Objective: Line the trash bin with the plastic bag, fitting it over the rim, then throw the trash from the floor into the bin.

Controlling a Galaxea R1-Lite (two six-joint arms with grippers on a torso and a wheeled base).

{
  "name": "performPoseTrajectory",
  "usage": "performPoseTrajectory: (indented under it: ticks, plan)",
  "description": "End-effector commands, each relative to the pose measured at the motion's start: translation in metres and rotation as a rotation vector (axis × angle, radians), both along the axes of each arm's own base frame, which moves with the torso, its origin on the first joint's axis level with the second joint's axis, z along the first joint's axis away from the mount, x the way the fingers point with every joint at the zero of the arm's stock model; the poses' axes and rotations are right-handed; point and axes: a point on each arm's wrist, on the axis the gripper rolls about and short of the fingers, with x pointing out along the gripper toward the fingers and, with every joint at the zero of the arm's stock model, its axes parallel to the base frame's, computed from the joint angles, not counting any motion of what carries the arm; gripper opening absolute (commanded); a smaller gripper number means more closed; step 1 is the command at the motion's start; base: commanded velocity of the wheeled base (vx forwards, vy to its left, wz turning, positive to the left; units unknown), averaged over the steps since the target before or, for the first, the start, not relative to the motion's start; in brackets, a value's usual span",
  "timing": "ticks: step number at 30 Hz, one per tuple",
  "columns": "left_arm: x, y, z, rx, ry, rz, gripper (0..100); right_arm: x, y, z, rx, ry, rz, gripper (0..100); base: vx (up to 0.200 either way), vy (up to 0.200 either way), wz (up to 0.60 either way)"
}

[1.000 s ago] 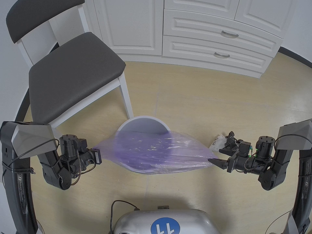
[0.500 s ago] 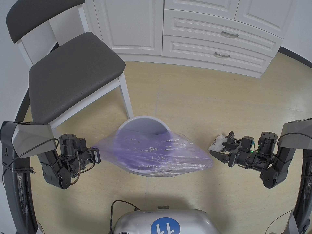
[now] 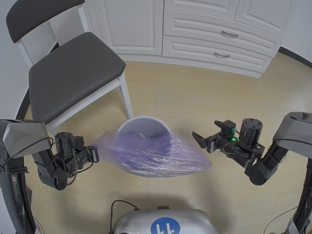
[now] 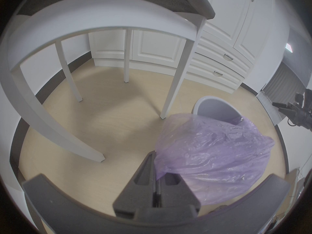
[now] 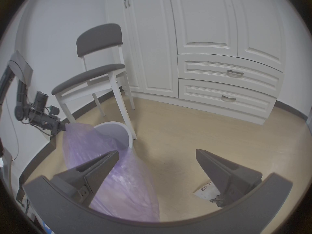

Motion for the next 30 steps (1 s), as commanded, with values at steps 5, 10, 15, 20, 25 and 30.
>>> performPoseTrajectory:
  ticks: [5,10,15,20,25,30]
  plan:
    - [-0.016,0.001,0.021,-0.015,-0.053,-0.047,0,-0.005,0.114,0.090,-0.109,-0.024,-0.119,100,0.000,0.000,0.00]
    - [-0.027,0.001,0.021,0.042,-0.047,-0.071,0,-0.005,0.131,0.078,-0.298,0.008,-0.080,100,0.000,0.000,0.00]
    - [-0.025,0.001,0.019,0.054,-0.045,-0.073,100,-0.004,0.134,0.074,-0.475,-0.047,-0.046,100,0.000,0.000,0.00]
    - [-0.025,0.002,0.007,0.090,-0.014,-0.088,100,-0.031,0.152,0.079,-0.627,-0.012,0.066,100,0.000,0.000,0.00]
    - [-0.032,0.007,0.004,0.041,0.010,-0.184,100,-0.056,0.169,0.066,-0.628,0.035,0.131,100,0.000,0.000,0.00]
    - [-0.040,0.020,0.007,-0.045,0.011,-0.309,100,-0.062,0.178,0.057,-0.641,0.043,0.160,100,0.000,0.000,0.00]
